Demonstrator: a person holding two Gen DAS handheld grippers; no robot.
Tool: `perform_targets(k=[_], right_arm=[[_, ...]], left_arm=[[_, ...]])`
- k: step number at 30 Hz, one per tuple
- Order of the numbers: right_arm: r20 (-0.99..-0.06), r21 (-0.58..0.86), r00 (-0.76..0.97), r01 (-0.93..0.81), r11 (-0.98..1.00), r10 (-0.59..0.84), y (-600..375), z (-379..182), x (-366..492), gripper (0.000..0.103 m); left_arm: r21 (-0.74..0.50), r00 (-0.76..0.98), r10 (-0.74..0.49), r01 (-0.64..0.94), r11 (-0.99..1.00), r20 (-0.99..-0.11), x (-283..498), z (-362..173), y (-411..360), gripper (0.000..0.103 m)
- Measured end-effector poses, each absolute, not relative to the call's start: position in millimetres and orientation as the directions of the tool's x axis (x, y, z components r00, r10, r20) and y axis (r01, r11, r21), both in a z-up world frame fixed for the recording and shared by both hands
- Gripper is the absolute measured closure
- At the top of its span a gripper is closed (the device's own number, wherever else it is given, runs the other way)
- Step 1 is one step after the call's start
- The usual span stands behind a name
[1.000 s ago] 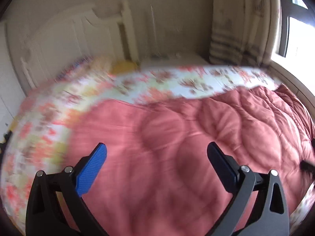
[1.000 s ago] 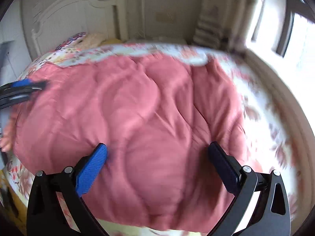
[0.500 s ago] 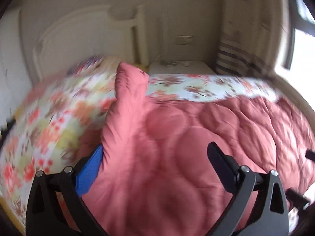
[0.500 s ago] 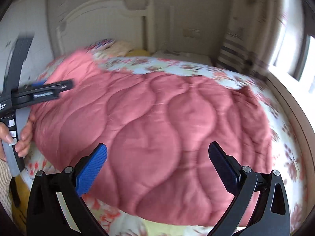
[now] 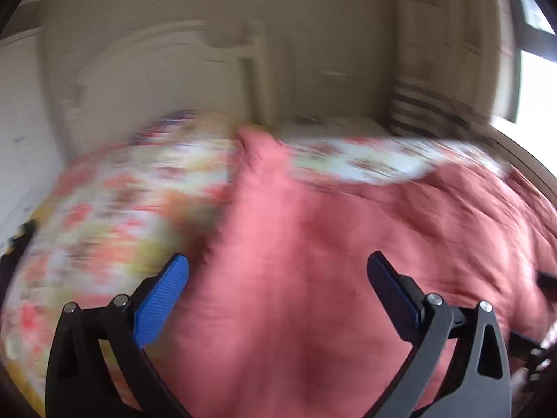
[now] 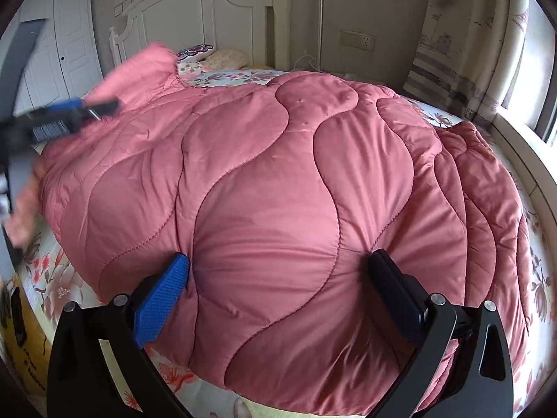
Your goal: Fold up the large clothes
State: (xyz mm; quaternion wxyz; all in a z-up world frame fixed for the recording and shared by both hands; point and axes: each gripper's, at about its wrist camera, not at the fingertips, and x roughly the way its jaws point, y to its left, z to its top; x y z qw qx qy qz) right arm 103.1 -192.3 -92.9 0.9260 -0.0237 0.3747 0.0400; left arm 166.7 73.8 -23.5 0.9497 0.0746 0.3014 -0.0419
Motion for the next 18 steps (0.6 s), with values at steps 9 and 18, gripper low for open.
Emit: perform_targets(k=[9, 18], right_arm=[[-0.707, -0.011, 0.705, -0.096, 0.995, 0.060, -191.5, -91.4, 104.3, 0.004], [-0.708, -0.032, 0.703, -0.119, 0.992, 0.062, -190.9, -94.2, 99.6, 0.004]], left_arm=[[-0.078, 0.793, 0.166, -0.259, 0.963, -0.586, 201.4, 8.8, 161.7, 0.006], [0.117, 0.691, -0.053, 0.196, 0.974, -0.721, 282.9, -53.7, 40.5, 0.002]])
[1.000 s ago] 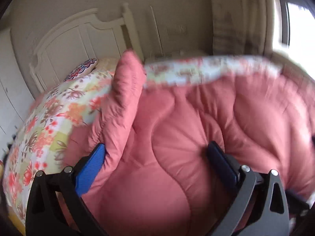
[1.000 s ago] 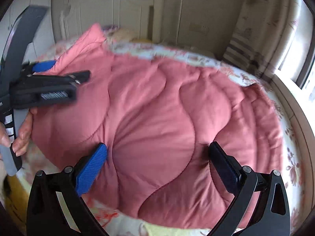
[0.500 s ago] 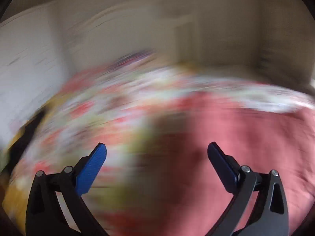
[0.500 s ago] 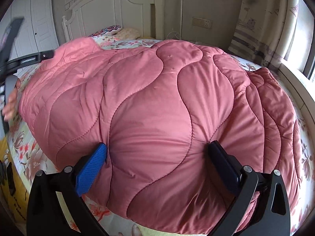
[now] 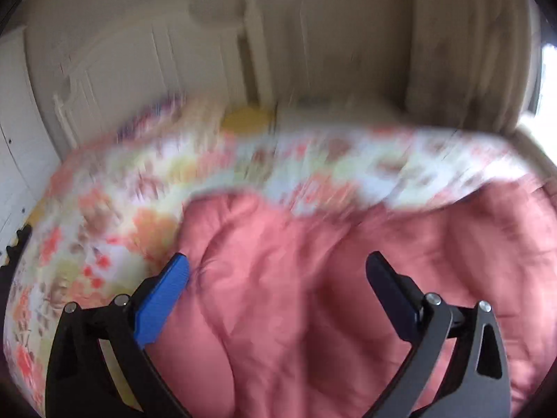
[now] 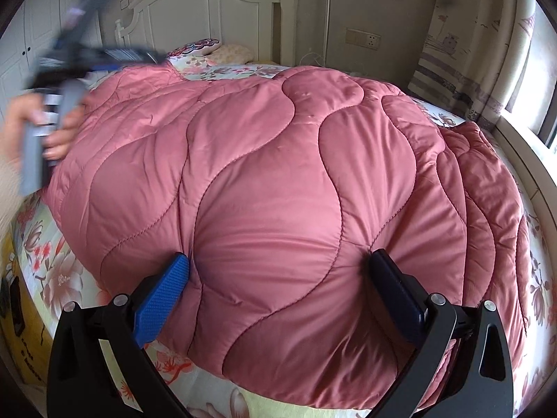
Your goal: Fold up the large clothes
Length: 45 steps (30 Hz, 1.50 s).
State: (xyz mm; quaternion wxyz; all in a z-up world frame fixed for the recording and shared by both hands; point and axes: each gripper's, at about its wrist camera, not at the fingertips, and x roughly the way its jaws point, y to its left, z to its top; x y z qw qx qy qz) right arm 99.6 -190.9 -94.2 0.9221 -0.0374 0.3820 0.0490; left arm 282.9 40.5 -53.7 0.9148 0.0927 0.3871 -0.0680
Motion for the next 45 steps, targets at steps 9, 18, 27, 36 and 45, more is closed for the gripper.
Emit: perform_targets(k=[9, 18, 27, 36, 45], right_arm=[[-0.748, 0.007, 0.653, -0.172, 0.985, 0.120, -199.3, -72.0, 101.4, 0.004], [-0.695, -0.028, 0.717, -0.090, 0.996, 0.045, -225.0, -16.4, 226.9, 0.005], [-0.767, 0.064, 0.641, 0.045, 0.997, 0.020, -268.2, -81.7, 271.2, 0.004], [-0.757, 0.074, 0.652, 0.046, 0.996, 0.026, -267.6, -82.7, 273.4, 0.004], [-0.742, 0.097, 0.669, 0.057, 0.994, 0.034, -270.2, -81.6, 270.6, 0.004]], left_arm=[[-0.246, 0.630, -0.288, 0.155, 0.957, -0.721, 299.7, -56.4, 96.3, 0.002], [0.108, 0.672, -0.166, 0.347, 0.932, -0.722, 289.2, -25.3, -37.3, 0.002], [0.053, 0.588, -0.160, 0.327, 0.943, -0.793, 313.1, -86.8, -36.1, 0.002], [0.022, 0.595, -0.183, 0.319, 0.947, -0.782, 314.4, -86.2, -32.4, 0.002], [-0.008, 0.601, -0.204, 0.312, 0.950, -0.773, 315.0, -85.8, -28.2, 0.002]])
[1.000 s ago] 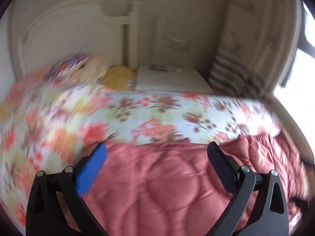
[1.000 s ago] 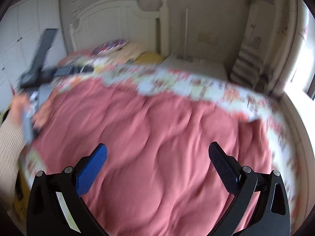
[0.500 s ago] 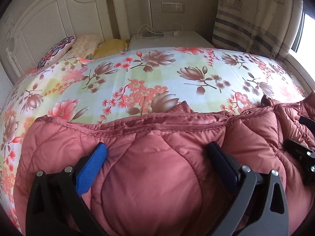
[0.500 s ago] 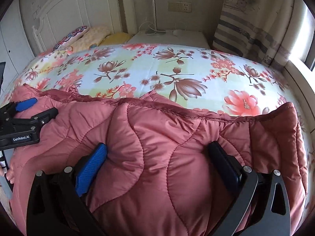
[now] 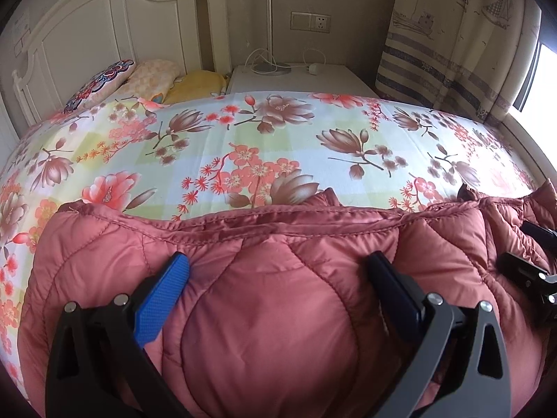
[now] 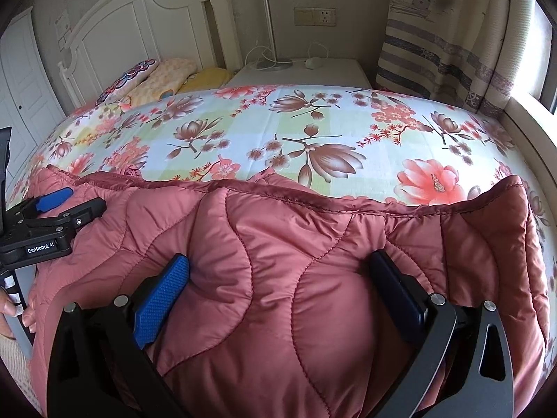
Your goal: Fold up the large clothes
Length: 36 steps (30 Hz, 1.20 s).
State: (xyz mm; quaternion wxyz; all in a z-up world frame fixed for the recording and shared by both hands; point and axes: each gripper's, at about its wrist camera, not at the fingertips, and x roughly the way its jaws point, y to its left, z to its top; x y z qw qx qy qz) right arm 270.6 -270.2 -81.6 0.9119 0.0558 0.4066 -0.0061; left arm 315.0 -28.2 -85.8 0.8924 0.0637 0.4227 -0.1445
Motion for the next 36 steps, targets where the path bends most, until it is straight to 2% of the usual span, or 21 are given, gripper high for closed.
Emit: perform_targets(k=[7, 10, 13, 14, 16, 19, 21, 23, 26, 31, 33, 36], right_arm=[[-0.749, 0.102, 0.661, 0.049, 0.994, 0.044, -270.1, -81.2, 270.4, 0.004], [-0.729, 0.196, 0.678, 0.076, 0.978, 0.093, -280.3, -67.4, 249.3, 0.005], [-0.624, 0.395, 0.748, 0.050, 0.917, 0.228, -294.7, -43.9, 180.5, 0.005], [-0.597, 0.404, 0.765, 0.027, 0.915, 0.241, -297.5, -38.6, 157.4, 0.005], [-0.548, 0.361, 0.817, 0.040, 0.932, 0.178, -306.0, -31.7, 90.8, 0.005], [-0.563, 0.377, 0.809, 0.071, 0.924, 0.167, -317.7, -45.7, 30.7, 0.007], [-0.595, 0.392, 0.790, 0.126, 0.911, 0.147, -322.2, -64.5, -9.1, 0.017], [-0.607, 0.466, 0.767, 0.133, 0.875, 0.207, -323.8, -80.6, -22.4, 0.020], [-0.654, 0.574, 0.698, 0.206, 0.792, 0.293, -320.0, -114.3, -20.5, 0.024], [-0.597, 0.602, 0.756, 0.201, 0.773, 0.269, -317.2, -119.5, 0.1, 0.023], [-0.561, 0.654, 0.776, 0.200, 0.729, 0.290, -319.1, -119.5, 21.2, 0.015], [-0.503, 0.715, 0.820, 0.219, 0.664, 0.271, -317.8, -114.8, 57.3, 0.010]], left_arm=[[0.001, 0.600, -0.196, 0.311, 0.950, -0.775, 314.8, -86.4, -28.1, 0.002], [0.006, 0.601, -0.190, 0.309, 0.951, -0.776, 314.3, -87.1, -28.2, 0.002], [0.023, 0.596, -0.175, 0.308, 0.951, -0.784, 315.3, -88.5, -31.3, 0.002], [0.026, 0.594, -0.171, 0.310, 0.951, -0.786, 315.9, -88.7, -32.4, 0.002], [0.033, 0.592, -0.166, 0.311, 0.950, -0.789, 316.2, -88.4, -33.5, 0.002], [0.028, 0.585, -0.172, 0.316, 0.948, -0.793, 317.5, -88.1, -32.9, 0.002], [0.029, 0.586, -0.171, 0.316, 0.948, -0.792, 317.3, -87.9, -32.7, 0.002], [0.029, 0.584, -0.171, 0.317, 0.948, -0.793, 317.6, -88.1, -33.0, 0.002], [0.034, 0.587, -0.167, 0.316, 0.948, -0.793, 317.3, -87.9, -32.5, 0.002], [0.033, 0.586, -0.168, 0.316, 0.948, -0.793, 316.9, -88.2, -32.6, 0.002], [0.031, 0.584, -0.169, 0.316, 0.948, -0.794, 317.1, -88.1, -32.3, 0.002], [0.033, 0.584, -0.167, 0.316, 0.948, -0.794, 316.9, -88.0, -32.3, 0.002]])
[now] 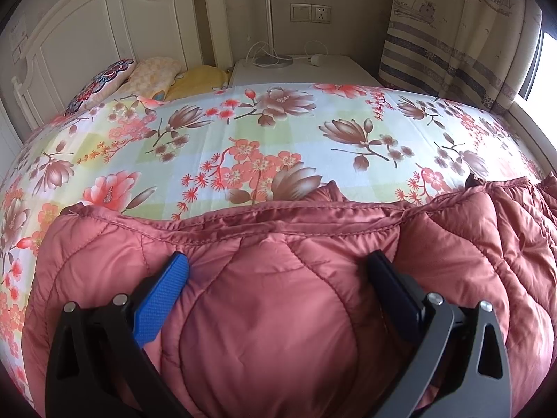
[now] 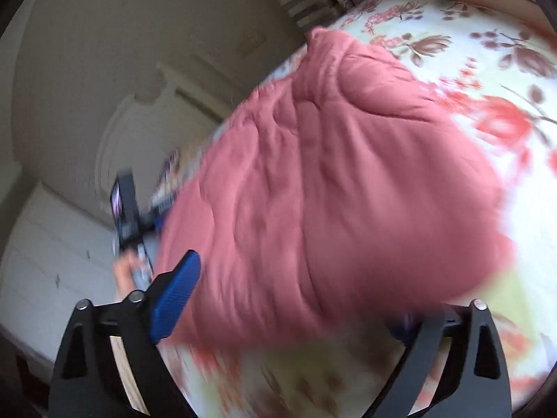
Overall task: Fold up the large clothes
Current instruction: 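Grasp the folded coat with the right gripper and lift it up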
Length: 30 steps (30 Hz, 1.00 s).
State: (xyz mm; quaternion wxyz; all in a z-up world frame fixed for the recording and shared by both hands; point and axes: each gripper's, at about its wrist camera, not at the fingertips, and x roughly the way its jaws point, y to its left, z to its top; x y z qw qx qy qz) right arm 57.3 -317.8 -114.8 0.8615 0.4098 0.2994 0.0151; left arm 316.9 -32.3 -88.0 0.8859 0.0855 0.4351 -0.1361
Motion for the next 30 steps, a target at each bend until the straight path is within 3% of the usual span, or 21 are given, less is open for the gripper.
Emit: perform_targets(k=[5, 7, 8, 12, 30], right_arm=[[-0.473, 0.747, 0.861, 0.282, 0.602, 0.185, -312.7, -106.3, 108.2, 0.011], [-0.435, 0.775, 0.882, 0.262, 0.575, 0.184, -316.6, -108.9, 117.1, 0.036], [-0.432, 0.779, 0.883, 0.265, 0.568, 0.181, -320.3, -114.1, 117.9, 0.055], [-0.353, 0.813, 0.912, 0.188, 0.551, 0.209, -328.6, -119.3, 103.7, 0.070], [-0.332, 0.754, 0.932, 0.170, 0.635, 0.144, -368.3, -121.1, 24.7, 0.072]], left_arm=[[0.032, 0.590, -0.143, 0.276, 0.961, -0.795, 320.9, -87.9, -29.8, 0.002], [0.028, 0.593, -0.133, 0.253, 0.967, -0.794, 322.6, -87.8, -27.1, 0.002], [0.026, 0.594, -0.131, 0.248, 0.968, -0.794, 322.3, -87.8, -26.3, 0.002], [0.053, 0.604, -0.113, 0.251, 0.967, -0.789, 318.5, -86.9, -30.8, 0.002], [0.118, 0.604, -0.127, 0.349, 0.930, -0.787, 289.8, -87.0, -110.7, 0.002]])
